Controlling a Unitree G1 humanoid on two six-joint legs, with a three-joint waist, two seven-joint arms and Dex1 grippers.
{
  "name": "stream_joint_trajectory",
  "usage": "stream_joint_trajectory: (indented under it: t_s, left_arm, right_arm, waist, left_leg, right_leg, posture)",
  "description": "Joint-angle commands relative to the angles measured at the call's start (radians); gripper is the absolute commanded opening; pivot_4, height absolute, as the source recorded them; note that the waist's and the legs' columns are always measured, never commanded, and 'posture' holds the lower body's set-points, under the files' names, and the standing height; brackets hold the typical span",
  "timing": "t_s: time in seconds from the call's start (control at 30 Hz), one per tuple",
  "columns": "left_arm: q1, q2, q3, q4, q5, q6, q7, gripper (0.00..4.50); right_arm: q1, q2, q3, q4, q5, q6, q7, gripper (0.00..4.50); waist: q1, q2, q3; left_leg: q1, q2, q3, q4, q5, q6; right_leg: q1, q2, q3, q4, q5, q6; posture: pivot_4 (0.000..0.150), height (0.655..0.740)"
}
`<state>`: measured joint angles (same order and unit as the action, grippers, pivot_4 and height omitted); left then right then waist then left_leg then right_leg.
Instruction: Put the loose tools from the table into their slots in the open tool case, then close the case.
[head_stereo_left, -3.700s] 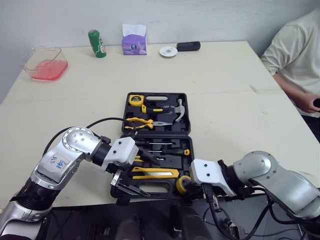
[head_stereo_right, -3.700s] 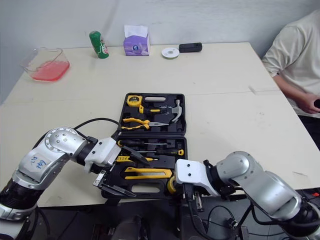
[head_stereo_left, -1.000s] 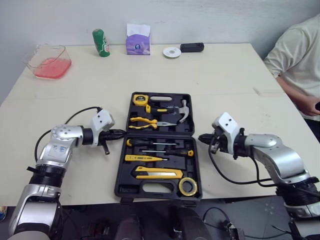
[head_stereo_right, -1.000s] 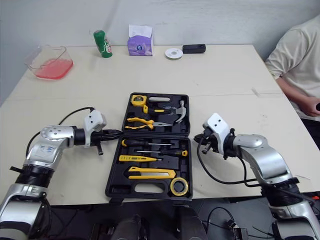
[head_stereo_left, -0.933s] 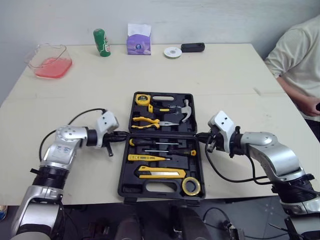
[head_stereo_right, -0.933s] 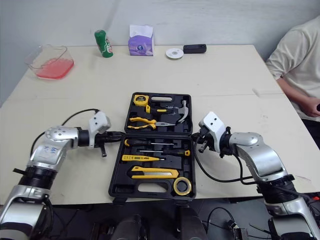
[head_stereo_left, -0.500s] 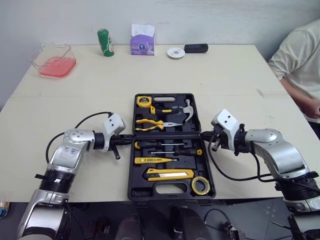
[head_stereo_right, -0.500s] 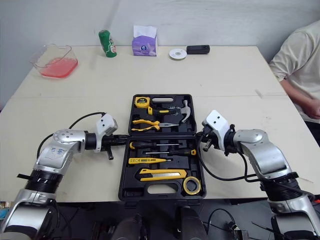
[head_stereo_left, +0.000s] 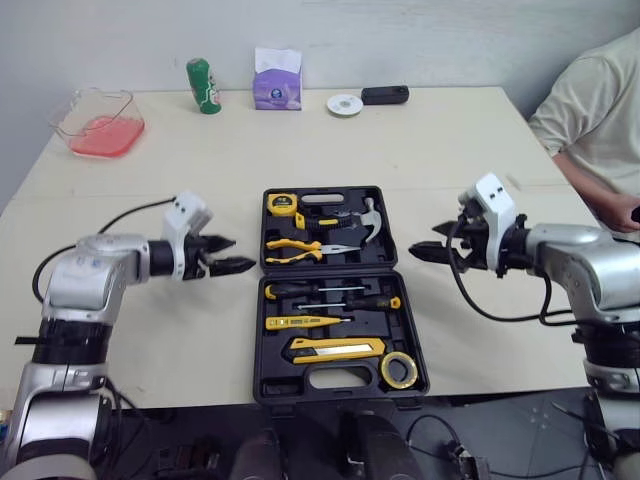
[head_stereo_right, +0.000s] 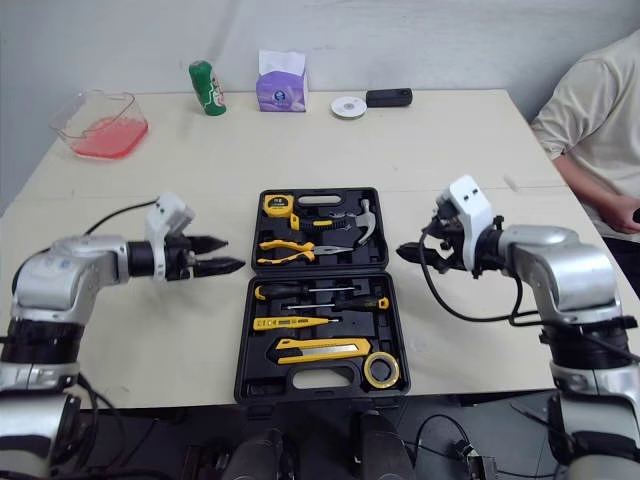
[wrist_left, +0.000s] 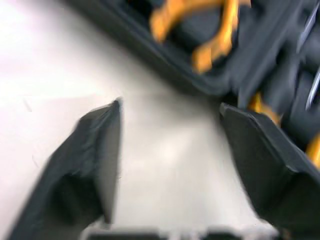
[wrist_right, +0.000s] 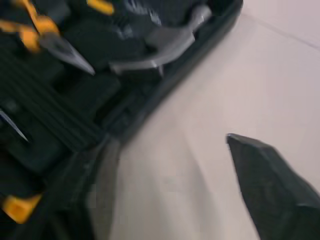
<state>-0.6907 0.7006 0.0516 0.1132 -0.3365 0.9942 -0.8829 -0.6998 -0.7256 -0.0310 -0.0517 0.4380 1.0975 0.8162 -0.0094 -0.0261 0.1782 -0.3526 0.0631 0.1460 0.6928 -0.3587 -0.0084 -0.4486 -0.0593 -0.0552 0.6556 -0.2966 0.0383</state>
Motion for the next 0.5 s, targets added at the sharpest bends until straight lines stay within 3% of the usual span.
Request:
stream_joint_trajectory:
  t_s: [0.03, 0.3, 0.5]
  left_arm:
    - [-0.08, -0.038, 0.031, 0.047, -0.023, 0.164, 0.096, 4.5]
    - [-0.124, -0.081, -0.001, 0.125, -0.017, 0.257, 0.174, 4.5]
    - [-0.138, -0.115, -0.013, 0.164, -0.013, 0.236, 0.202, 4.5]
  right_arm:
    - [-0.07, 0.044, -0.031, 0.013, 0.046, 0.162, -0.064, 4.47]
    - [-0.193, 0.188, -0.014, 0.132, 0.006, 0.266, -0.218, 4.47]
    - [-0.208, 0.214, 0.041, 0.206, -0.027, 0.234, -0.247, 4.47]
  waist:
    - [0.001, 0.0, 0.0]
    - [-0.02, 0.0, 0.0]
    - [-0.019, 0.0, 0.0]
  left_leg:
    - [0.0, 0.0, 0.0, 0.0, 0.0, 0.0]
    - [-0.001, 0.0, 0.001, -0.001, 0.0, 0.0]
    - [-0.001, 0.0, 0.001, -0.002, 0.001, -0.001]
  right_leg:
    - [0.0, 0.0, 0.0, 0.0, 0.0, 0.0]
    - [-0.002, 0.0, 0.0, 0.003, 0.0, 0.0]
    - [-0.003, 0.0, 0.001, 0.003, 0.0, 0.0]
  posture:
    - [0.15, 0.74]
    - [0.15, 0.74]
    - [0.15, 0.74]
